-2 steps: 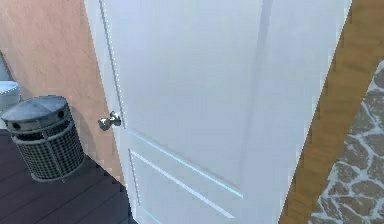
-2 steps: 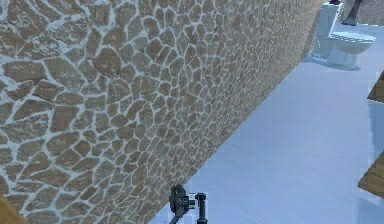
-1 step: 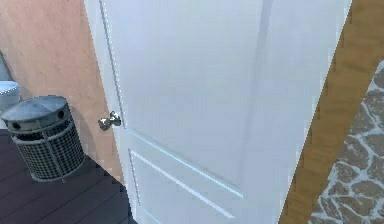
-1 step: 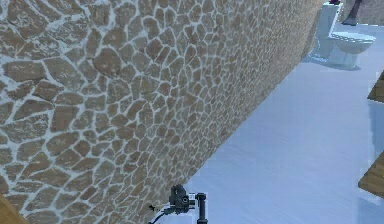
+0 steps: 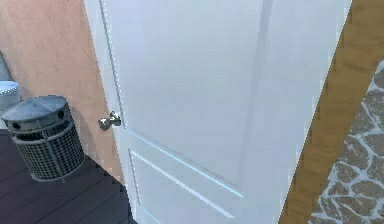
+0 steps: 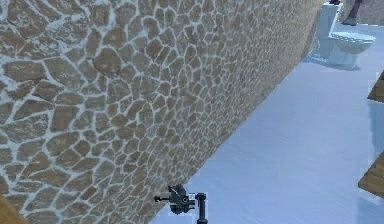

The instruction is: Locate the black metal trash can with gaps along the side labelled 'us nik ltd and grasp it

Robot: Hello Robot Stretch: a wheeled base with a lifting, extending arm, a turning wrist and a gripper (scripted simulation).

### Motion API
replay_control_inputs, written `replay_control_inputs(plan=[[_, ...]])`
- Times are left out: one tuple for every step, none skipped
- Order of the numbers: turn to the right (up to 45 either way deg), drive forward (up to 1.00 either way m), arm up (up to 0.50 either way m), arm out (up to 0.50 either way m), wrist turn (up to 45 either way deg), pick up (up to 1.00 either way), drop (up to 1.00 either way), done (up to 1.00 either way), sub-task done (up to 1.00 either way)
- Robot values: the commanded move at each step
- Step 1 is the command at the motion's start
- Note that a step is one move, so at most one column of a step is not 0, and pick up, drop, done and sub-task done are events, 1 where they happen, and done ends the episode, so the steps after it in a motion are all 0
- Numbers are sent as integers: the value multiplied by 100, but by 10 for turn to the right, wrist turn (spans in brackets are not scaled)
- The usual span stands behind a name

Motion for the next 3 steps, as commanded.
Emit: replay_control_inputs(plan=[[0,0,0,0,210,0,0,0,0],[0,0,-30,0,0,0,0,0,0],[0,0,0,0,0,100,0,0,0]])
